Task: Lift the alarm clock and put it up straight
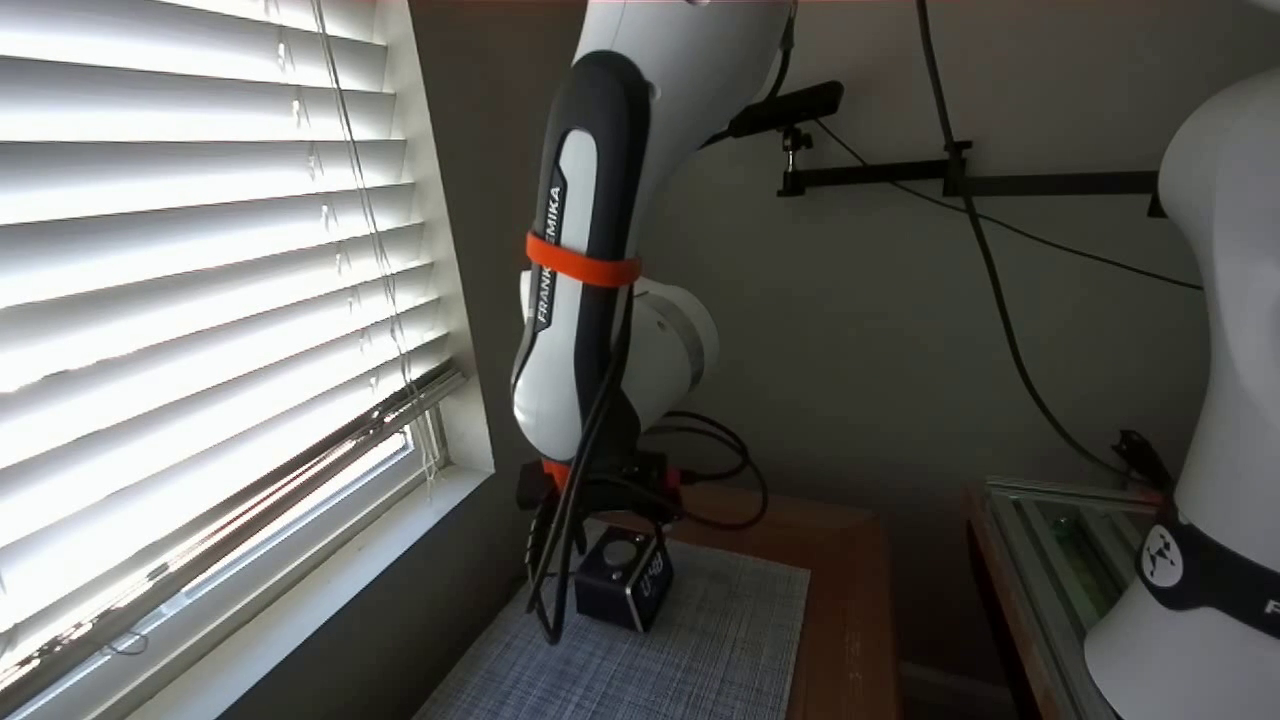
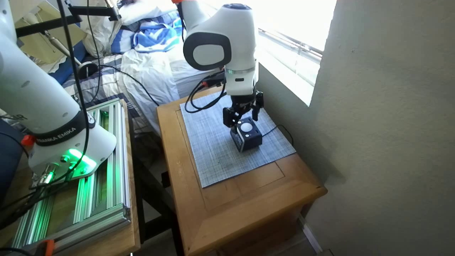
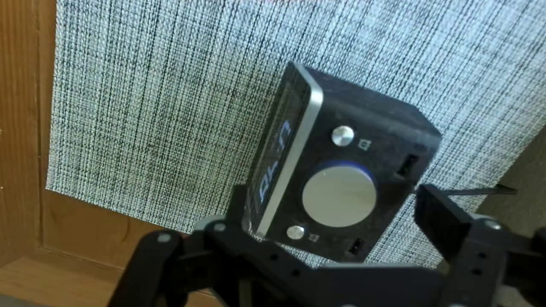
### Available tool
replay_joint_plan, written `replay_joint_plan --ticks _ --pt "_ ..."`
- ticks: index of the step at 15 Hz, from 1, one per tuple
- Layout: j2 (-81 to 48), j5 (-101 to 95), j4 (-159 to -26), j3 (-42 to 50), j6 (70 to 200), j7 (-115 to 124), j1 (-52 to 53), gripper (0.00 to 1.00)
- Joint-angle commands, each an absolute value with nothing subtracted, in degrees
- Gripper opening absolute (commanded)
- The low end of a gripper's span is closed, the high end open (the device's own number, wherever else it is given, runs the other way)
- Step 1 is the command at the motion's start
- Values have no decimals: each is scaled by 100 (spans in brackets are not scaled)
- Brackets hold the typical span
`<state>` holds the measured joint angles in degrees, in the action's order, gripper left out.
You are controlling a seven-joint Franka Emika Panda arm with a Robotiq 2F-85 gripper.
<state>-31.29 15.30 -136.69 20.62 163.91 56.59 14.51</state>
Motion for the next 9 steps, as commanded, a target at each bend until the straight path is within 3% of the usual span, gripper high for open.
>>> replay_joint_plan --ticks 1,9 --pt "-3046 1197 -13793 2174 16483 6025 1534 100" --pt "-2127 1127 -14061 1674 16200 4881 790 100"
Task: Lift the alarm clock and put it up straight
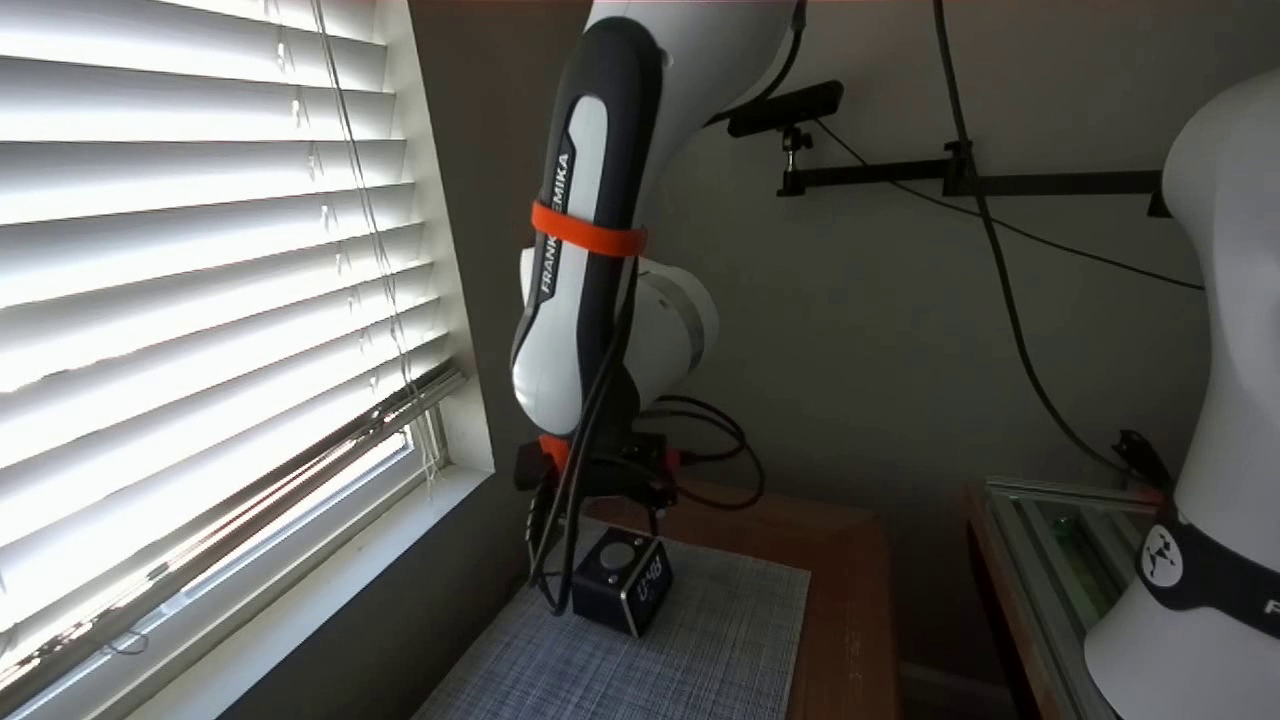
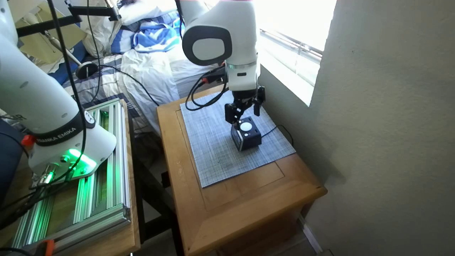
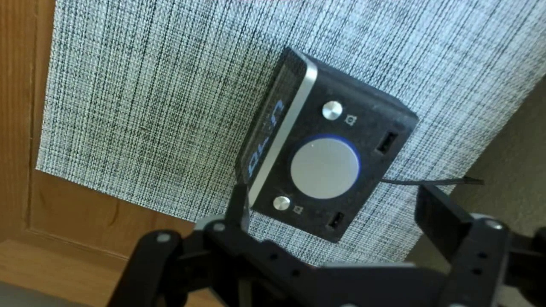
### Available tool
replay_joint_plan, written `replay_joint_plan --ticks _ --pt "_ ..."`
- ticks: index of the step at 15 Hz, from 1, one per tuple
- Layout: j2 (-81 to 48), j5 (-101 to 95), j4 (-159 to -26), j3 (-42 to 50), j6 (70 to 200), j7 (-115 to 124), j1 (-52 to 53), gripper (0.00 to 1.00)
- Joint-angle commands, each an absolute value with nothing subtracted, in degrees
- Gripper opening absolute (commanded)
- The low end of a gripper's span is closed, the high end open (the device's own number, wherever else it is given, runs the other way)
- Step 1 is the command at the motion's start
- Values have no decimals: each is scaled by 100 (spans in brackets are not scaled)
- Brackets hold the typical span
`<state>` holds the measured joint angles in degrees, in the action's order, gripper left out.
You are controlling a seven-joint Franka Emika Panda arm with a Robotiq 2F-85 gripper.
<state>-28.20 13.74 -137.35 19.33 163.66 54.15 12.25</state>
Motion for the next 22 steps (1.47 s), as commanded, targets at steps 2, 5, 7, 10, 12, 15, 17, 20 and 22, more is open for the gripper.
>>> replay_joint_plan --ticks 2,5,7,10,12,15,17,20,22 --pt "-1698 1135 -14157 1399 15986 4080 392 100" --pt "-1257 835 -14144 1442 15353 3301 211 100" --pt "-1005 557 -14079 1472 14830 2860 100 100" --pt "-665 275 -13981 1371 14038 2171 -114 100" --pt "-495 166 -13932 1292 13601 1779 -224 100" --pt "-314 101 -13891 1173 13155 1361 -338 100" --pt "-223 102 -13879 1099 12967 1145 -382 100" --pt "-111 114 -13890 1008 12817 983 -407 100" --pt "-55 130 -13895 957 12748 915 -411 100"
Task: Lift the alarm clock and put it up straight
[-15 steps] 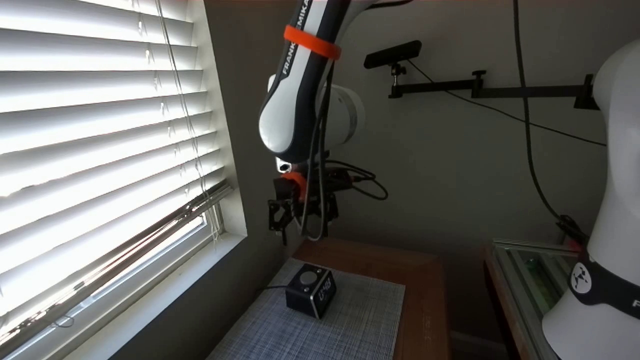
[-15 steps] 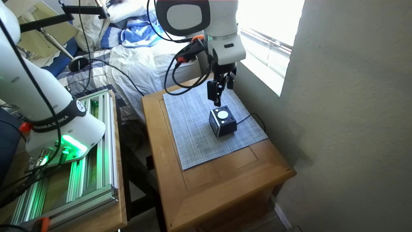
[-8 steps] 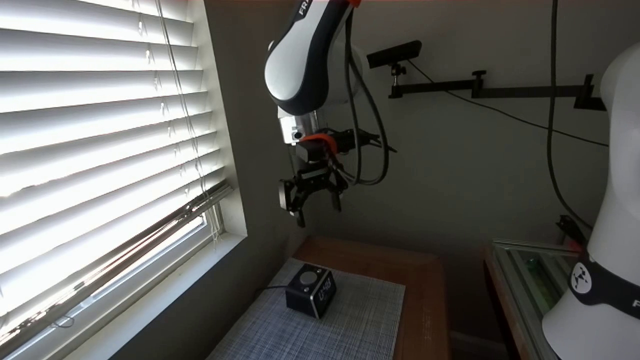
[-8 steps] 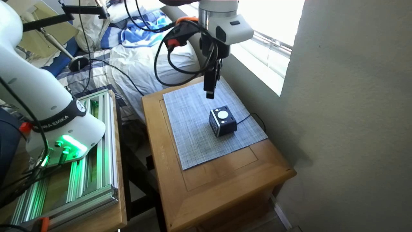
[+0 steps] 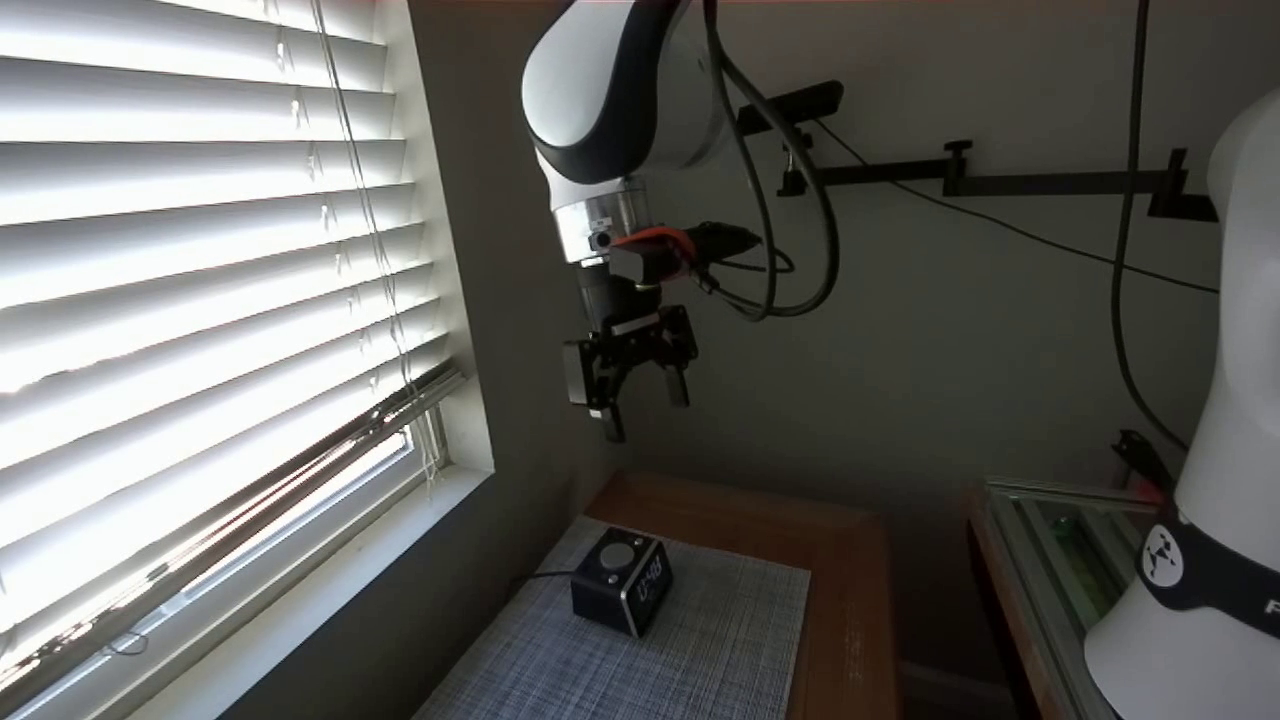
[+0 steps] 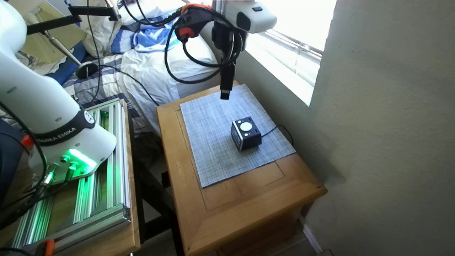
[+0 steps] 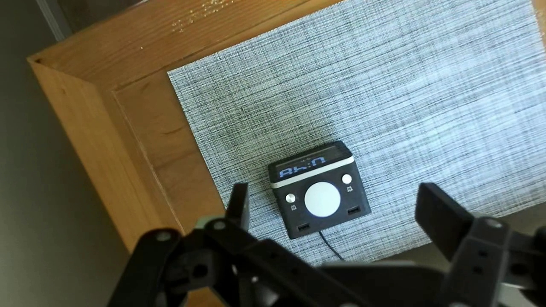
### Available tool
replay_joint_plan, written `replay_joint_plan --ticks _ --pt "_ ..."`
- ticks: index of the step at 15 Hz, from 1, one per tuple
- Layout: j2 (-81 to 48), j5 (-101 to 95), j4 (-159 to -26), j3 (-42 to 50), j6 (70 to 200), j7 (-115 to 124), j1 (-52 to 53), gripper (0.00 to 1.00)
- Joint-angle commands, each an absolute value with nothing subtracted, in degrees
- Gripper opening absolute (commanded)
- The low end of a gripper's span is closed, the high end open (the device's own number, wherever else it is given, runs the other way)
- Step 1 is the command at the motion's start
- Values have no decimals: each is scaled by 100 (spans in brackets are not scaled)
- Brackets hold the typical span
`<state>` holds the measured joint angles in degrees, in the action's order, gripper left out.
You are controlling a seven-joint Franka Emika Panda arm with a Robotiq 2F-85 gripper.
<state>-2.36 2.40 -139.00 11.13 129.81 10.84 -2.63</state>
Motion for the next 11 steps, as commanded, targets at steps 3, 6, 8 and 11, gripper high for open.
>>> replay_joint_plan --ticks 3,6,8,11 --pt "3 128 -13931 895 12758 910 -412 100" --pt "-132 235 -13897 846 12912 990 -407 100" --pt "-118 236 -13900 837 12909 968 -406 100" --pt "-116 236 -13902 838 12909 957 -409 100"
